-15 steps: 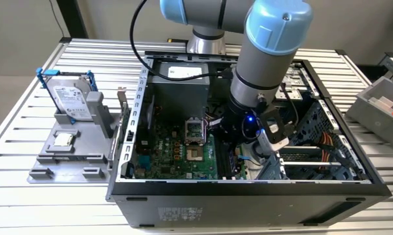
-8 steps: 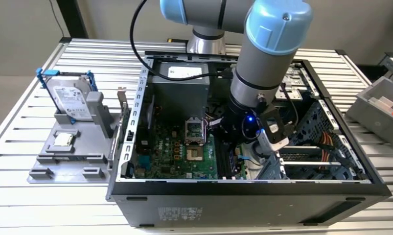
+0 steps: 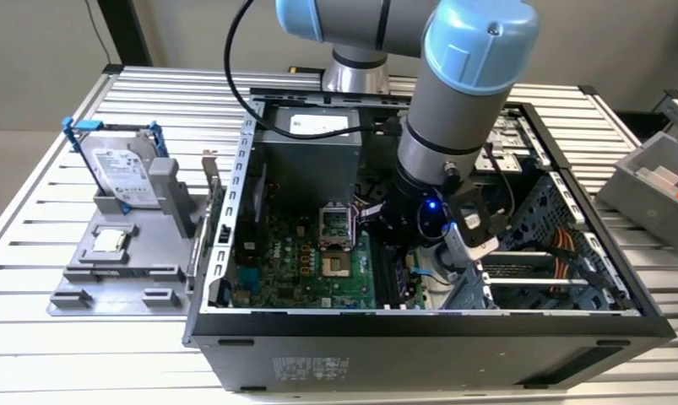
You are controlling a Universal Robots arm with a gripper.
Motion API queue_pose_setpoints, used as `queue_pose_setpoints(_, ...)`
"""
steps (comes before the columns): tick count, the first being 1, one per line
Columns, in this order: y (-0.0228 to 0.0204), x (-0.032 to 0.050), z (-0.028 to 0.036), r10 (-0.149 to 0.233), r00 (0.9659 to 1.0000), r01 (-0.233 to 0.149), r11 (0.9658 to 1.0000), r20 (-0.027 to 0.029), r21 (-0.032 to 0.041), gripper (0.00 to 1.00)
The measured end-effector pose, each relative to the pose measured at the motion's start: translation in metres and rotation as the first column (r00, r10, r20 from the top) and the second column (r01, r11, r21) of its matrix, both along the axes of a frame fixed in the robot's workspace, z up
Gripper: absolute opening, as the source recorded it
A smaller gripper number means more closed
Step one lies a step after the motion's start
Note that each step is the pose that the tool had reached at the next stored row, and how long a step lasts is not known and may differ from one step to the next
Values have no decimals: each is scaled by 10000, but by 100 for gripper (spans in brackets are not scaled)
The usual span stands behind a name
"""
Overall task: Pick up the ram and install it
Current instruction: 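Insert the ram into the slot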
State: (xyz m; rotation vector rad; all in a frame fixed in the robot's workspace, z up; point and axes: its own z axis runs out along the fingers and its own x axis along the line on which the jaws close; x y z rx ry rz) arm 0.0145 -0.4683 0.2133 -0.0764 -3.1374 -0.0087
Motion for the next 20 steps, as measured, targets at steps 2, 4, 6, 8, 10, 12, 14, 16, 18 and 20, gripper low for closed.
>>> queue_pose_setpoints(2, 0, 3, 0, 11, 10000, -11, 10000, -1, -1, 0)
queue_pose_setpoints(4, 0, 6, 0, 30, 10000, -30, 10000, 0, -1, 0)
queue_pose_setpoints(6, -1, 10, -1, 61, 10000, -61, 10000, -1, -2, 0)
queue_pose_setpoints(8, 0, 10, -2, 78, 10000, -78, 10000, 0, -2, 0)
queue_pose_setpoints(10, 0, 10, -13, 82, 10000, -82, 10000, 0, 0, 0)
queue_pose_setpoints(12, -1, 10, -33, 83, 10000, -83, 10000, -2, -5, 0)
queue_pose_setpoints(14, -1, 10, -51, 83, 10000, -83, 10000, -3, -7, 0)
queue_pose_setpoints(16, -1, 10, -53, 82, 10000, -82, 10000, -2, -6, 0)
queue_pose_setpoints(18, 0, 10, -57, 82, 10000, -82, 10000, 0, 1, 0)
queue_pose_setpoints(20, 0, 10, -59, 82, 10000, -82, 10000, 0, 0, 0)
